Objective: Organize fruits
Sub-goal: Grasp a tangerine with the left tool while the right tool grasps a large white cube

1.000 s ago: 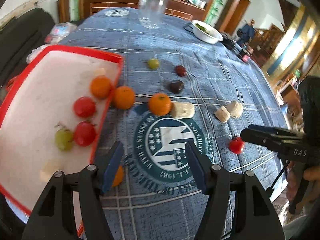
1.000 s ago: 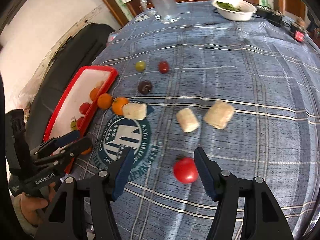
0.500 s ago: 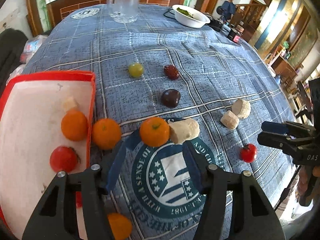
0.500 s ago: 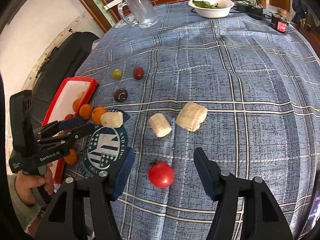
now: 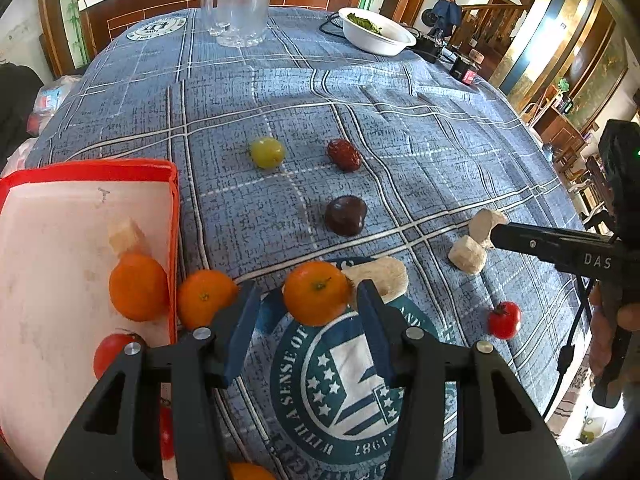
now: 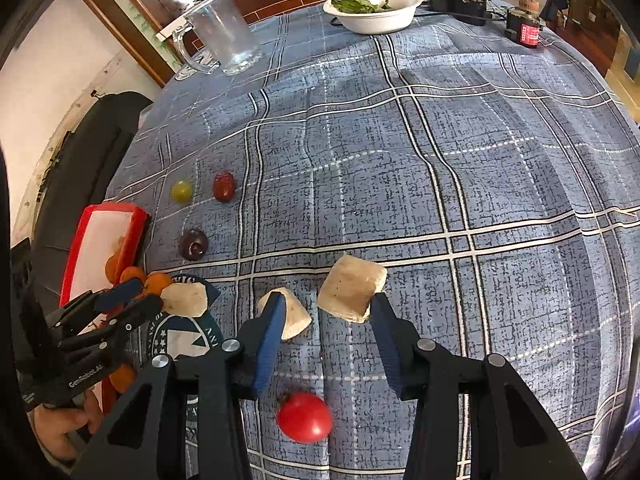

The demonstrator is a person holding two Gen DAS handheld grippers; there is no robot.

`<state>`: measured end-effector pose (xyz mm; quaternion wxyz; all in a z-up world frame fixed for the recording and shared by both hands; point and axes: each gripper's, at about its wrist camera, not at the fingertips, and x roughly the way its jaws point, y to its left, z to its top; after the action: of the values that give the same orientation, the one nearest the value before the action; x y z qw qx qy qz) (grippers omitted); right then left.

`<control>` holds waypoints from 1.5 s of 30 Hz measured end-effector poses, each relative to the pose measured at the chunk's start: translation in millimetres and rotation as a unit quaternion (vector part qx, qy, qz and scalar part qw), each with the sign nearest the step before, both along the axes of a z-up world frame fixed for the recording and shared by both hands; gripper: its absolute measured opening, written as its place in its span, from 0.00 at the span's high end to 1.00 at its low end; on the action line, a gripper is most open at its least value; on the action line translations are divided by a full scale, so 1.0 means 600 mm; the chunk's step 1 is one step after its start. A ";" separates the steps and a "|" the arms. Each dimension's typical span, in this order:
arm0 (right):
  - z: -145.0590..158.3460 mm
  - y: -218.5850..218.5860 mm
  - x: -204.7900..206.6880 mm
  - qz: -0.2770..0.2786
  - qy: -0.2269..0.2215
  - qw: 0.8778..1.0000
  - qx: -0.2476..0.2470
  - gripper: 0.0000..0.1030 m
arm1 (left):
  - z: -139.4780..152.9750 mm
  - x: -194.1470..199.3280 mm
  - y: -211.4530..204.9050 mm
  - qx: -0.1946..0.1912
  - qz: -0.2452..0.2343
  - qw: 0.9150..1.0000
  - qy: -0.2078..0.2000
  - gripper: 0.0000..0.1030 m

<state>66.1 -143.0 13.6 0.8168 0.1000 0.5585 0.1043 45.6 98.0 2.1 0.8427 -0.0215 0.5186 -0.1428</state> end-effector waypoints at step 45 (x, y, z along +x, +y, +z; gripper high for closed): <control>-0.009 -0.004 0.002 0.010 0.005 1.000 -0.005 0.66 | -0.022 -0.034 -0.070 -0.031 -0.097 0.994 0.025 0.69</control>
<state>67.2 -145.4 8.3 0.8134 0.0911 0.5641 0.1091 25.2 56.0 -11.0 0.8103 -0.0007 0.5348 -0.2394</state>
